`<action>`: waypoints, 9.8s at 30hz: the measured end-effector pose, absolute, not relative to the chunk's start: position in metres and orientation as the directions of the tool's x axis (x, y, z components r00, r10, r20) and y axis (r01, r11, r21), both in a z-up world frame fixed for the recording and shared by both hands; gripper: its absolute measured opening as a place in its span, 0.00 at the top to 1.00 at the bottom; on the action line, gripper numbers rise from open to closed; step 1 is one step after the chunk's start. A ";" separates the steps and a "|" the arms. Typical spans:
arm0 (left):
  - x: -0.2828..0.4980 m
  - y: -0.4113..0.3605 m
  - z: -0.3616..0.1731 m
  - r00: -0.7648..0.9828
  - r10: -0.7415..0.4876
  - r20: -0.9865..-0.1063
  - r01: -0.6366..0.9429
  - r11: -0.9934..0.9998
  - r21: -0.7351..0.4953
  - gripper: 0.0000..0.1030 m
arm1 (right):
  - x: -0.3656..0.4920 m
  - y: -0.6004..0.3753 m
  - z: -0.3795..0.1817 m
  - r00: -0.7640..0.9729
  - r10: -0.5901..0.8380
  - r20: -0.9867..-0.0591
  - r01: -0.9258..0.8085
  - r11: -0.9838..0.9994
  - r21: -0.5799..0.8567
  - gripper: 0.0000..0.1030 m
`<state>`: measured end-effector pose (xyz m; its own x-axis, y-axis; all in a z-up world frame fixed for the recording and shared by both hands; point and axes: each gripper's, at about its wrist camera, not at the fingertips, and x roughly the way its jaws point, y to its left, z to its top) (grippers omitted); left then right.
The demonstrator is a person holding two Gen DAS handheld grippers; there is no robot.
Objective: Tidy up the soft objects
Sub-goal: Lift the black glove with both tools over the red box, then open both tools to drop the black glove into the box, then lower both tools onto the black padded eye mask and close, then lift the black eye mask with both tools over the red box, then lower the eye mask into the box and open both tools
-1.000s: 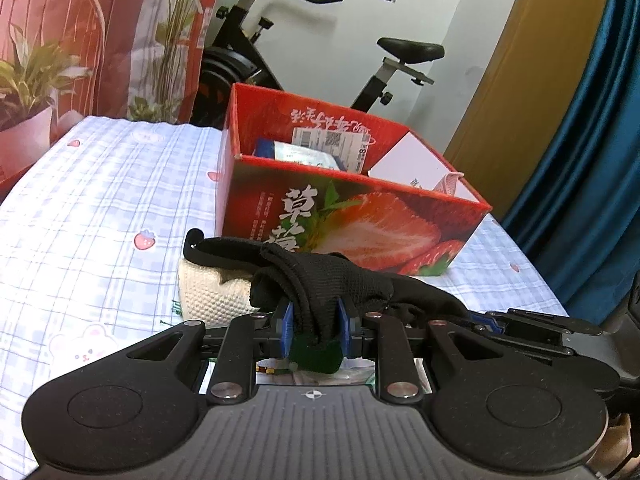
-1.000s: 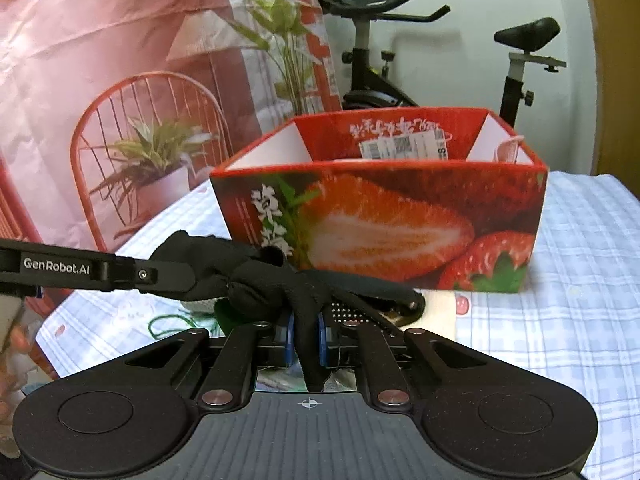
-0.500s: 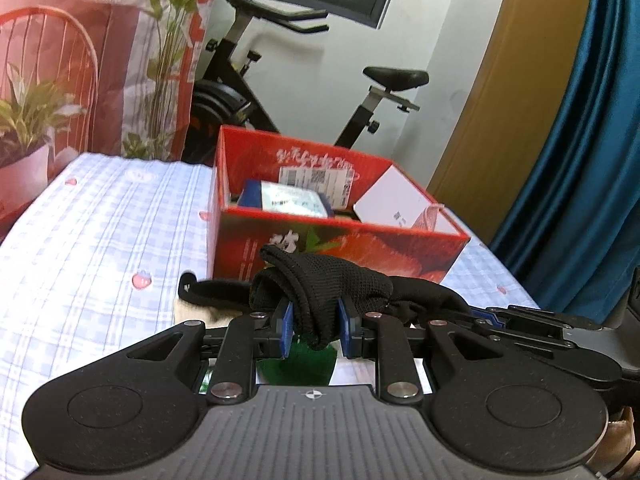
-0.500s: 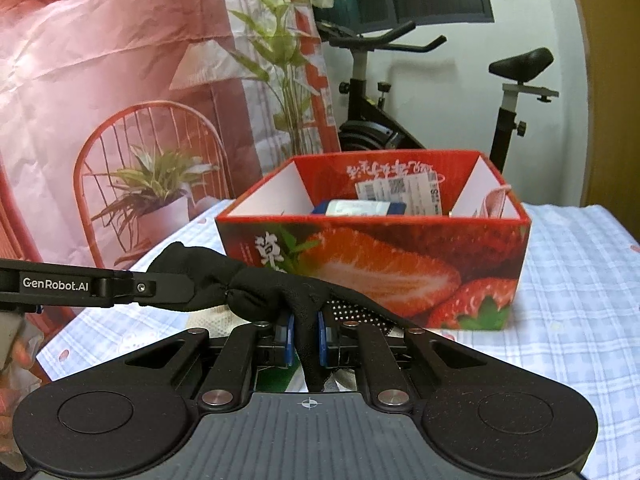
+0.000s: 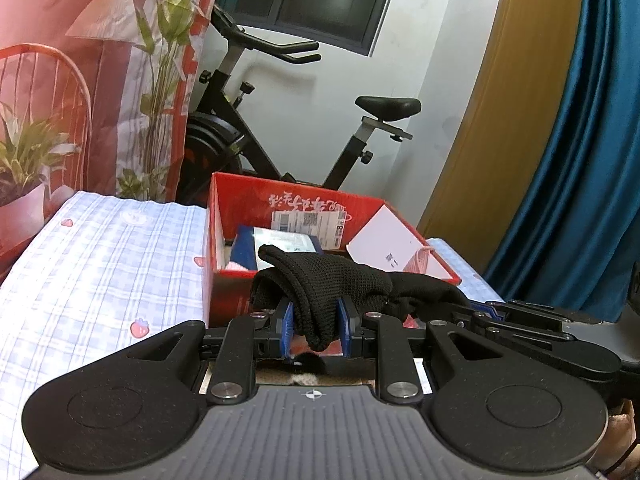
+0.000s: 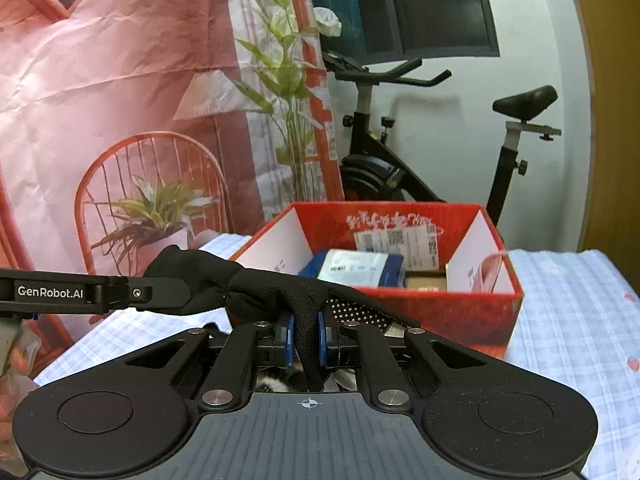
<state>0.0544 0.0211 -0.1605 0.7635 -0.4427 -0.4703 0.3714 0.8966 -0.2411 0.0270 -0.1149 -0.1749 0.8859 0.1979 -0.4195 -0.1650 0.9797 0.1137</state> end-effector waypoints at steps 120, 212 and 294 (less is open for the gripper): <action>0.145 0.054 -0.246 0.623 -0.344 -0.702 0.237 0.939 -0.250 0.69 | 0.066 -0.143 -0.299 0.760 0.157 -0.631 0.023 0.963 0.267 0.50; 0.053 0.060 -0.222 0.762 -0.363 -0.536 0.259 0.930 -0.262 0.90 | 0.027 -0.138 -0.221 0.856 0.223 -0.467 -0.081 0.949 0.305 0.87; 0.179 -0.013 -0.144 0.723 -0.329 -0.607 0.374 0.926 -0.055 0.15 | 0.154 -0.180 -0.168 0.861 0.028 -0.508 -0.008 0.999 0.042 0.20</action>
